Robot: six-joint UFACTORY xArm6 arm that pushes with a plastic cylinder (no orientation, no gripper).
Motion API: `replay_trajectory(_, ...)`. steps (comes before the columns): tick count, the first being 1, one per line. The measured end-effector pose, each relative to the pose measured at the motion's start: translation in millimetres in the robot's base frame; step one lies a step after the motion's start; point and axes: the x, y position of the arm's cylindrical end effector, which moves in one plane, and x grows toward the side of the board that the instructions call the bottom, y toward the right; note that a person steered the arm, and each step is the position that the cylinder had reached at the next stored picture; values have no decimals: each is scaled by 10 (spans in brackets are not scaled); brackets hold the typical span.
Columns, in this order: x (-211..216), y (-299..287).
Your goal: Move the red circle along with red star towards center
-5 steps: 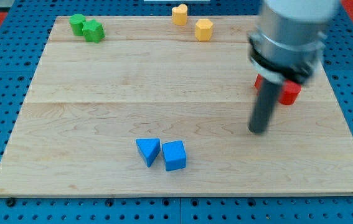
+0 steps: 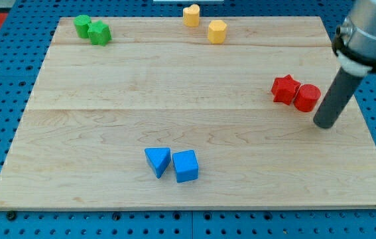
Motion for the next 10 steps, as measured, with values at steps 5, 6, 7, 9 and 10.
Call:
replay_trajectory(5,-1359,-709)
replay_trajectory(6,-1538,-284)
replay_trajectory(7,-1191,-54)
replay_trajectory(9,-2085,129)
replay_trajectory(10,-1260,-532)
